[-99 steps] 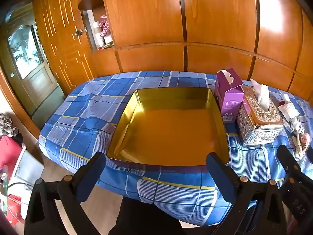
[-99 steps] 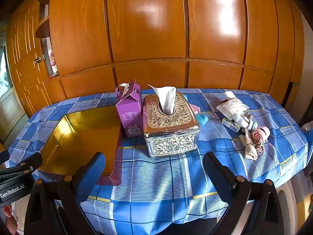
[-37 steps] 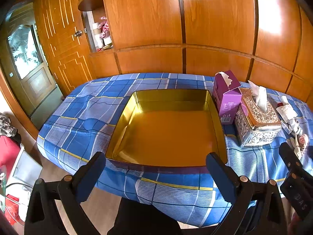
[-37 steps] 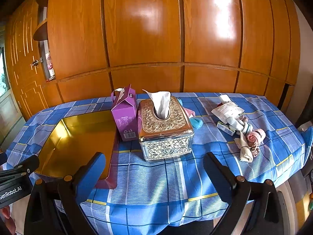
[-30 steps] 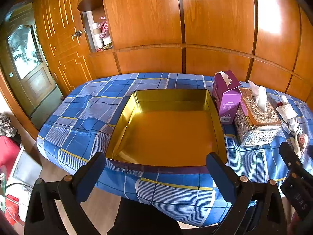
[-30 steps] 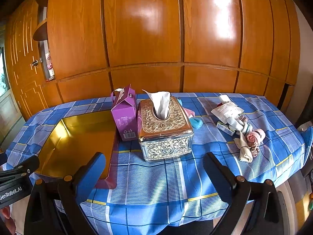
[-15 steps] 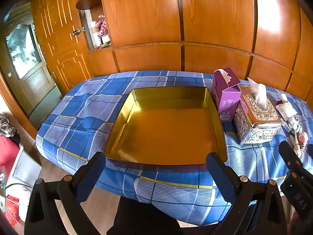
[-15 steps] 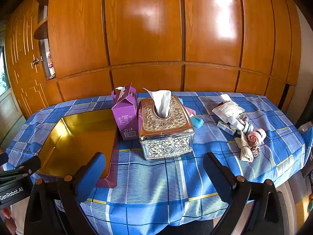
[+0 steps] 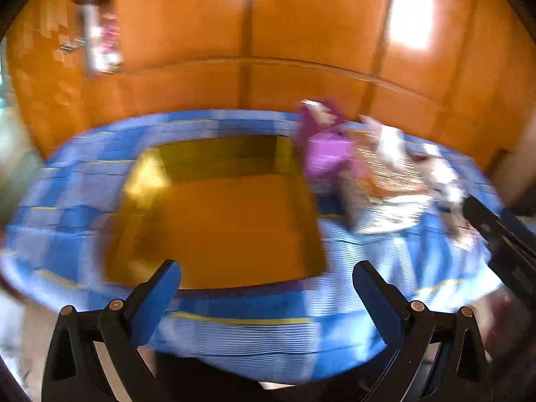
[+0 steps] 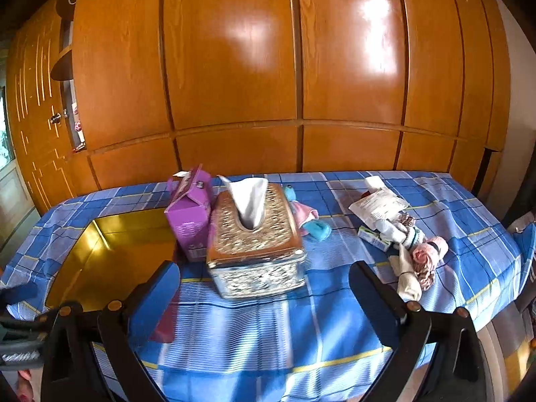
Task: Organize soft objects
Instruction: 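Grasp pink rolled towel with right tool while left tool grasps beige towel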
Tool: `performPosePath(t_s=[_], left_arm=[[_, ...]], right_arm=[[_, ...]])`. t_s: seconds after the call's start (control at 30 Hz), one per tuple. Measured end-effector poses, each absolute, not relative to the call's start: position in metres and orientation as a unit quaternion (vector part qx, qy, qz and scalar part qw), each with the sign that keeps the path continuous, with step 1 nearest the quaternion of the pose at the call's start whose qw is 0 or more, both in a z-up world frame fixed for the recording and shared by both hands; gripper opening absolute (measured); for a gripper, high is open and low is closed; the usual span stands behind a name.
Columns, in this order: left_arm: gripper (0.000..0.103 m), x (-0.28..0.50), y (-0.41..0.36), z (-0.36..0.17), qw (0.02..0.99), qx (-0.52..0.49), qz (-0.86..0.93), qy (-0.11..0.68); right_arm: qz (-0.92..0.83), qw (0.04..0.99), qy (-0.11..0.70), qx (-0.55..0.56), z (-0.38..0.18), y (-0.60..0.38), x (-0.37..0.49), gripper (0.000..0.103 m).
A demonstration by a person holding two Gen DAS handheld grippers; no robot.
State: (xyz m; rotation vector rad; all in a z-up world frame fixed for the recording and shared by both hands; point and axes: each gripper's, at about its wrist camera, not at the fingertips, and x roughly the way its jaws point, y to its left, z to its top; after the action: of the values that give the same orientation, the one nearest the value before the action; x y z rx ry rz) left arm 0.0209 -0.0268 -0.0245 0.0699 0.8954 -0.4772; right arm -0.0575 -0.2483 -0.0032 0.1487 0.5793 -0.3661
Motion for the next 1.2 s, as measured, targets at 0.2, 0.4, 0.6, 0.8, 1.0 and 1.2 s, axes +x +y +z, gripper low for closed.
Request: performPosePath(t_s=[0.2, 0.4, 0.6, 0.8, 1.0, 1.2], left_arm=[[0.103, 0.029, -0.068, -0.050, 0.795, 0.024, -0.312, 0.520], [0.103, 0.017, -0.123, -0.057, 0.759, 0.108, -0.371, 0.524], [0.103, 0.015, -0.158, -0.060, 0.716, 0.139, -0.411, 0.547], [0.103, 0.017, -0.189, -0.038, 0.744, 0.129, -0.426, 0.499], [0.103, 0.026, -0.219, -0.035, 0.741, 0.132, -0.420, 0.507], [0.103, 0.022, -0.247, -0.036, 0.725, 0.139, -0.434, 0.517]], right_arm=[[-0.157, 0.909, 0.354, 0.151, -0.033, -0.322, -0.058, 0.103], [-0.255, 0.877, 0.367, 0.179, -0.062, -0.405, -0.082, 0.094], [-0.346, 0.835, 0.334, 0.266, -0.081, -0.517, -0.110, 0.080], [-0.335, 0.802, 0.346, 0.354, -0.115, -0.597, -0.092, 0.064], [-0.294, 0.772, 0.338, 0.451, -0.150, -0.627, -0.075, 0.061], [-0.279, 0.781, 0.317, 0.460, -0.155, -0.632, -0.079, 0.040]])
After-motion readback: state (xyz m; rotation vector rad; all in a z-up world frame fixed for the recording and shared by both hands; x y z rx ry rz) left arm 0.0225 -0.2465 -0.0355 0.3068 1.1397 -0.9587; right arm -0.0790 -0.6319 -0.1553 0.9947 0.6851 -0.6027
